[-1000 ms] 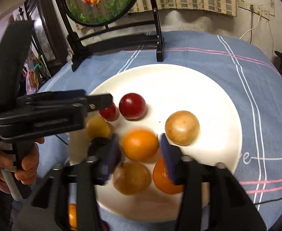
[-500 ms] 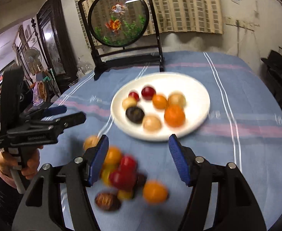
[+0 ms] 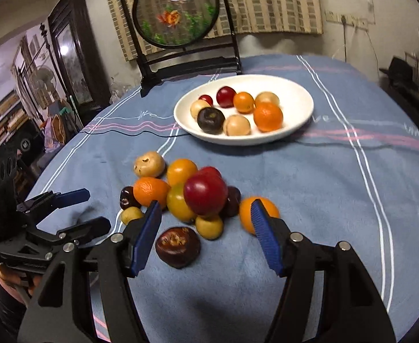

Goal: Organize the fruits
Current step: 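Grasp a large red fruit with the right tool while the left tool grasps a small yellow fruit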

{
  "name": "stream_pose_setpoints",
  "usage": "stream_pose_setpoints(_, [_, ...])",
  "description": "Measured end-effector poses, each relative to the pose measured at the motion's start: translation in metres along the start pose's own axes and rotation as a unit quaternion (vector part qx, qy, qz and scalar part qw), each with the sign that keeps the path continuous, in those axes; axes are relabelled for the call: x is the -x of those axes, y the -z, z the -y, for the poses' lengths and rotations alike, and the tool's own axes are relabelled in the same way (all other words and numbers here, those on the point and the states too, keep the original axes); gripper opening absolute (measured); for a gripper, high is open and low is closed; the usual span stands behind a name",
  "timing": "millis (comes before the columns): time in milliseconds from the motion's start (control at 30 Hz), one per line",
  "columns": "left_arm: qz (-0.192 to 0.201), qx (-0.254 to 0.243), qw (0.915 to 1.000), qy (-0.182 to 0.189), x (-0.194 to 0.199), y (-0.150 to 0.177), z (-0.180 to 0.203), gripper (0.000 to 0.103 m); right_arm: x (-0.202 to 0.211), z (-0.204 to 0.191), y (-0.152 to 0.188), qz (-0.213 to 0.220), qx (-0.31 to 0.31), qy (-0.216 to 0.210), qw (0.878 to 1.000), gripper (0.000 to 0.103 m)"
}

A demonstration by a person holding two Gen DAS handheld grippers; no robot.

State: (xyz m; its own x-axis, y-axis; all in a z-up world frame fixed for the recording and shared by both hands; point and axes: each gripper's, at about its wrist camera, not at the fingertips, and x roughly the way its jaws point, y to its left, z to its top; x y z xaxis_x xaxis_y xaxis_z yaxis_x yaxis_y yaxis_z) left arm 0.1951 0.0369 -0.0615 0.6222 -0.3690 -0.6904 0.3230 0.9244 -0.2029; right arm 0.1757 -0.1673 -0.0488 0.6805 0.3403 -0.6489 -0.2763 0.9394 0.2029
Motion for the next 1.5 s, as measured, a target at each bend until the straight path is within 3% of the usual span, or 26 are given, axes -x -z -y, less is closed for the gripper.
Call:
stream_pose_setpoints(100, [-0.015,0.011,0.9998,-0.001,-0.006,0.001,-0.003,0.098,-0.007,-0.005,-0.006,0.002,0.010,0.005,1.000,0.066])
stream_pose_setpoints(667, [-0.015,0.030,0.9993,0.016,-0.007,0.002,-0.007,0.098,-0.033,0.001,-0.010,-0.019,-0.005,0.010,1.000,0.058])
stream_pose_setpoints(833, [-0.021,0.030,0.9992,0.018,-0.009,0.002,-0.008,0.098,-0.036,0.002,-0.011,-0.021,-0.005,0.006,1.000,0.049])
stream_pose_setpoints(900, [-0.021,0.030,0.9992,0.017,-0.009,0.002,-0.008,0.098,-0.037,0.001,-0.011,-0.023,-0.004,0.004,1.000,0.041])
stream_pose_setpoints(1133, [-0.020,0.032,0.9993,-0.008,-0.008,0.003,-0.006,0.096,-0.017,0.005,-0.006,0.011,-0.013,-0.002,1.000,0.040])
stream_pose_setpoints(1333, [-0.020,0.014,0.9995,-0.017,-0.008,0.008,0.010,0.066,-0.002,0.018,0.004,0.019,-0.036,-0.010,0.999,0.040])
stream_pose_setpoints(1400, [-0.024,0.010,0.9995,-0.016,-0.010,0.009,0.017,0.051,-0.002,0.023,0.007,0.018,-0.047,-0.015,0.999,0.040])
stream_pose_setpoints(1500, [-0.028,0.011,0.9994,-0.018,-0.014,0.008,0.021,0.040,0.003,0.028,0.009,0.029,-0.062,-0.028,0.997,0.040])
